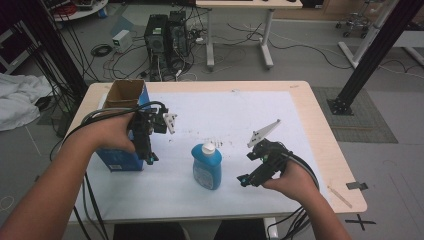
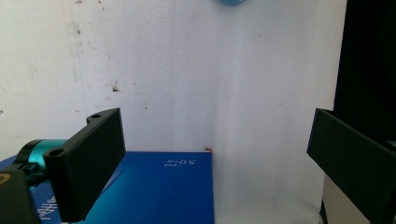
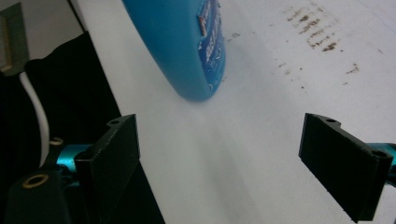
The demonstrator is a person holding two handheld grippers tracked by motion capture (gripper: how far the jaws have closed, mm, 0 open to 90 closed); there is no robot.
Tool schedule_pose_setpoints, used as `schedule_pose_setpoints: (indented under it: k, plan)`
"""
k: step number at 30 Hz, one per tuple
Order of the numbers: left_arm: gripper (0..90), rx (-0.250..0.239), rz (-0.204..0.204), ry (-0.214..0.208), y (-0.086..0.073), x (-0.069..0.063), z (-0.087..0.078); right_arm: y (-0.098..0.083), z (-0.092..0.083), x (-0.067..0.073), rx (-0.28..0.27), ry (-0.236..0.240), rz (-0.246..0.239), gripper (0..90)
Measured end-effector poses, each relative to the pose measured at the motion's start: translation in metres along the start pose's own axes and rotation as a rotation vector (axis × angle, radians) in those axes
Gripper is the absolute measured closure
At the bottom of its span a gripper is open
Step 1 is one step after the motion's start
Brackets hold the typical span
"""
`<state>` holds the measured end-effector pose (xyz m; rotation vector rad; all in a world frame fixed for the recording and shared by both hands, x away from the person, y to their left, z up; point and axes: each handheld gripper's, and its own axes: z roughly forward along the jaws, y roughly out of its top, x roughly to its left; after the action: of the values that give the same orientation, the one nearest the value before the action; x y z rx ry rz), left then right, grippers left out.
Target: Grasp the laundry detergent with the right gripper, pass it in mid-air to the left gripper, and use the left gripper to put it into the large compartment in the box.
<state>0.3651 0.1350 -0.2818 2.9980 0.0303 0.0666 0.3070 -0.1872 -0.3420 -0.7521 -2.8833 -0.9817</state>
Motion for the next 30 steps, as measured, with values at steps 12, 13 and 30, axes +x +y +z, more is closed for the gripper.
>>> schedule_pose_setpoints:
  k: [12, 13, 30]
  plan:
    - [4.2, -0.002, 0.008, -0.002, 0.001, -0.001, 0.001, -0.005, 0.013, 0.014, -0.062, -0.005, 0.061, 11.6]
    - [4.2, -0.003, 0.008, -0.001, 0.001, -0.001, 0.001, -0.005, 0.015, 0.014, -0.073, -0.006, 0.057, 11.5]
    - [4.2, -0.007, 0.018, -0.008, 0.001, -0.005, 0.002, 0.003, 0.036, 0.017, -0.111, -0.014, 0.039, 11.6]
